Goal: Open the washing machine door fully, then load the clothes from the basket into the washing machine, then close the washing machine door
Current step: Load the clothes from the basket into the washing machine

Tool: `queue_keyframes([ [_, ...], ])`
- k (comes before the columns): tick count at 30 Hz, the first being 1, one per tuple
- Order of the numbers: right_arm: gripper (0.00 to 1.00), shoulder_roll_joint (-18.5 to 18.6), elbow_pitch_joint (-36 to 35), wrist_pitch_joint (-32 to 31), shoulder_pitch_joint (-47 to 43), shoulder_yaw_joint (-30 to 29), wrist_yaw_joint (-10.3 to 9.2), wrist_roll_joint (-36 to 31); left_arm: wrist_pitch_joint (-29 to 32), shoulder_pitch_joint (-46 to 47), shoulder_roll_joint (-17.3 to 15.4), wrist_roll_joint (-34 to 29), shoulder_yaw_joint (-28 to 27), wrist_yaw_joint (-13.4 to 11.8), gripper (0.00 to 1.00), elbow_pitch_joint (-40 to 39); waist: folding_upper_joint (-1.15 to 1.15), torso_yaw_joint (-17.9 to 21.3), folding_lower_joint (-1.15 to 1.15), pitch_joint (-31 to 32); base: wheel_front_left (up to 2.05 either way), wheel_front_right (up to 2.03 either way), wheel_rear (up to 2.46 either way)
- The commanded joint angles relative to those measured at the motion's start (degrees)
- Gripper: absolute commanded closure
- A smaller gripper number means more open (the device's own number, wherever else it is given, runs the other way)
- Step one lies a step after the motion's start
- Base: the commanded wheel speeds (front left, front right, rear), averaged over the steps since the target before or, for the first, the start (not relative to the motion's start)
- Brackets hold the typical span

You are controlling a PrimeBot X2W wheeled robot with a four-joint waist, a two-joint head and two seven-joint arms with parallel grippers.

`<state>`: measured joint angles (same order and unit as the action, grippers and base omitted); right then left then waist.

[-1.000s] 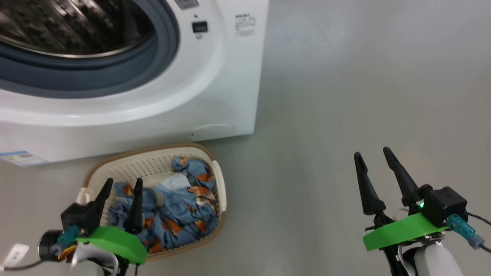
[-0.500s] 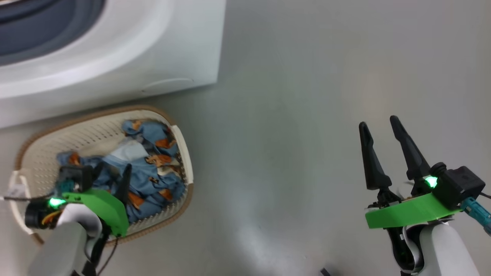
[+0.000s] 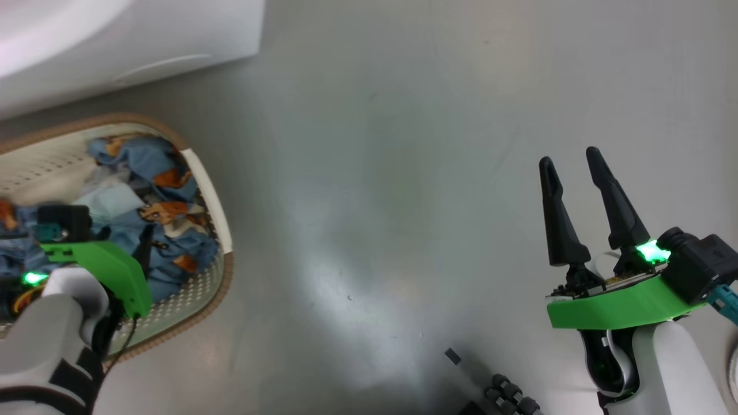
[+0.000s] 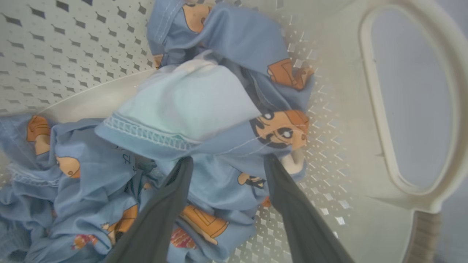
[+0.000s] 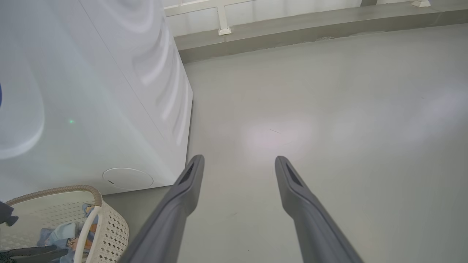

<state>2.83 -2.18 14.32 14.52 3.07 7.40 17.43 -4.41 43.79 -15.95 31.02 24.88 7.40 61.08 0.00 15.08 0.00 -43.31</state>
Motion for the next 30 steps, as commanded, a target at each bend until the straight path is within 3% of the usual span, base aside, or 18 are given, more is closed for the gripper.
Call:
queue_keyframes([
  [1, 0.00, 0.1, -1.6, 0.7, 0.0, 1.2, 0.09, 0.7, 0.4, 0.7, -2.8, 1.5, -0.5, 0.1, 0.00, -0.1, 0.00, 3.3, 0.00, -3.7, 0.00, 0.00, 0.00],
  [10, 0.00, 0.1, -2.6, 0.7, -1.0, 0.2, 0.09, 0.9, 6.1, 7.1, -3.8, 7.8, 4.1, 0.1, 0.00, 2.7, 0.00, 3.4, 0.00, -6.1, 0.00, 0.00, 0.00],
  [16, 0.00, 0.1, -3.7, 0.7, -1.7, 0.1, 0.09, -0.1, 7.8, 11.8, -1.9, 11.1, 3.5, 0.1, 0.00, 7.6, 0.00, 2.5, 0.00, -7.6, 0.00, 0.00, 0.00],
  [25, 0.00, 0.0, -5.2, 0.7, -3.1, -0.1, 0.09, -1.7, 9.1, 15.1, 0.3, 11.2, 4.0, -1.5, 0.00, 11.8, 0.00, 1.3, 0.00, -8.9, 0.00, 0.00, 0.00],
  [26, 0.00, 0.0, -5.3, 0.7, -3.2, -0.1, 0.09, -1.8, 9.0, 15.2, 0.4, 11.3, 3.9, -1.7, 0.36, 12.0, 0.00, 1.2, 0.00, -9.0, 0.00, 0.00, 0.00],
  [27, 0.00, 0.0, -5.4, 0.7, -3.3, -0.2, 0.09, -1.9, 8.9, 15.2, 0.5, 11.4, 3.9, -1.8, 0.65, 12.1, 0.00, 1.1, 0.00, -9.0, 0.00, 0.00, 0.00],
  [28, 0.00, 0.0, -5.5, 0.7, -3.4, -0.1, 0.09, -2.0, 8.8, 15.2, 0.6, 11.5, 3.9, -1.8, 1.00, 12.2, 0.00, 1.0, 0.00, -9.0, 0.00, 0.00, 0.00],
  [30, 0.00, 0.0, -5.7, 0.7, -3.6, -0.2, 0.09, -2.1, 8.5, 15.2, 0.7, 11.6, 4.0, -1.6, 1.00, 12.3, 0.00, 0.9, 0.00, -9.0, 0.00, 0.00, 0.00],
])
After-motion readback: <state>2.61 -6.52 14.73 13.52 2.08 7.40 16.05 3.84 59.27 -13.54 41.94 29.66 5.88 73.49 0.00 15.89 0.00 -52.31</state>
